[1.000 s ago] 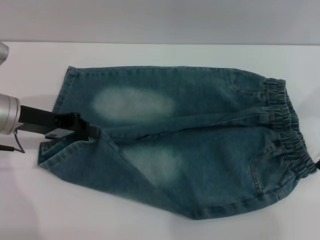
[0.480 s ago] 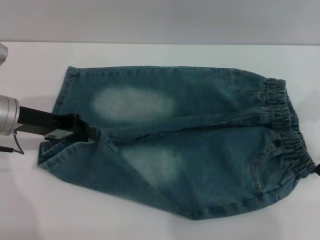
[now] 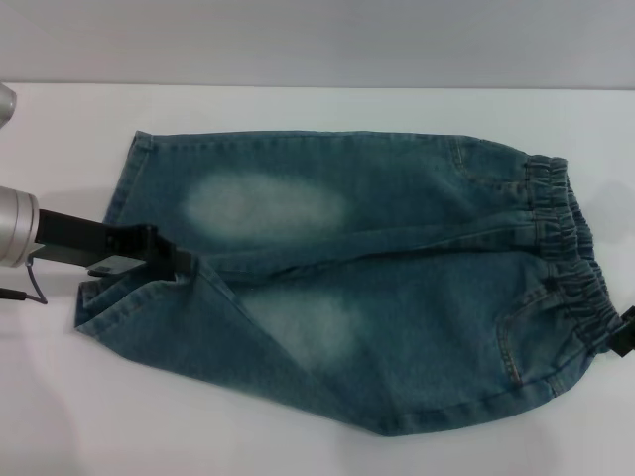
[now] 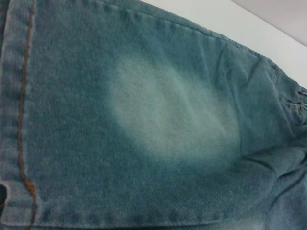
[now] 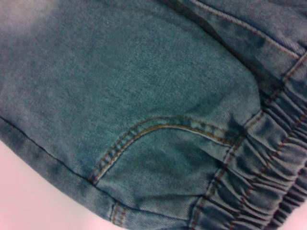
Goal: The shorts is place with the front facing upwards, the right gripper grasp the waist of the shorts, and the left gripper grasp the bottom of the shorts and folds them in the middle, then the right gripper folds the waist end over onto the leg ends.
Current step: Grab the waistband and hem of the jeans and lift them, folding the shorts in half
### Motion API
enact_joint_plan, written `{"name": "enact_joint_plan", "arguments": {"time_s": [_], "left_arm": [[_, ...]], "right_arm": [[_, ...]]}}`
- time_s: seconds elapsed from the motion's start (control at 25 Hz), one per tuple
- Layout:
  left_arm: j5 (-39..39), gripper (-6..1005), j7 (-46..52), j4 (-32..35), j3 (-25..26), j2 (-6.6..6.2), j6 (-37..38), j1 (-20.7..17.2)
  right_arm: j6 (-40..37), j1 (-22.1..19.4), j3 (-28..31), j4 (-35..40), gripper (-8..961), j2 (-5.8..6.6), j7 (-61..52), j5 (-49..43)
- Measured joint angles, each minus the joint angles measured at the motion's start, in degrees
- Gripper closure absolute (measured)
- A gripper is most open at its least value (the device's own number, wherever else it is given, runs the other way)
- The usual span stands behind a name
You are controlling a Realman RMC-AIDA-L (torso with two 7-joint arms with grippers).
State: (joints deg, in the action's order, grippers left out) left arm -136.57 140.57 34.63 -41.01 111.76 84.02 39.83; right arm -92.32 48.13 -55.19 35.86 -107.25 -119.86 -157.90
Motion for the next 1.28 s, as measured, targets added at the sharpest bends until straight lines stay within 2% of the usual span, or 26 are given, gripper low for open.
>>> {"name": "enact_joint_plan", "arguments": {"time_s": [0.2, 0.4, 0.68, 0.92, 1.04, 1.28], "left_arm": [[-0.04, 928, -0.19, 0.0, -0.03, 0.0, 0.0, 0.1], [-0.1, 926, -0.47, 0.0, -0.04, 0.08, -0.01, 0.0], [-0.09, 924, -0.55, 0.0, -0.04, 0.17, -0.18, -0.2], [-0.07, 923, -0.64, -0.01, -0.01, 0.02, -0.36, -0.15], [-0.05, 922, -0.65, -0.01, 0.15, -0.07, -0.4, -0.04], [0.01, 920, -0.52, 0.18, 0.4, -0.33, -0.71, 0.09]], "right_arm": [[0.05, 0.03, 0.03, 0.0, 519, -0.42, 0.12, 1.1], [-1.15, 0.03, 0.63, 0.76, 519, -0.46, 0.86, 4.85], [-1.6, 0.41, 0.58, 0.8, 517, -0.4, 1.61, 5.69], [-1.22, 0.65, 0.1, 0.39, 565, -0.35, 2.18, 5.71], [-0.69, 0.66, 0.09, 0.36, 791, -0.3, 2.26, 5.55], [-0.06, 0.17, 0.26, 0.34, 878, -0.24, 2.78, 5.02]]}}
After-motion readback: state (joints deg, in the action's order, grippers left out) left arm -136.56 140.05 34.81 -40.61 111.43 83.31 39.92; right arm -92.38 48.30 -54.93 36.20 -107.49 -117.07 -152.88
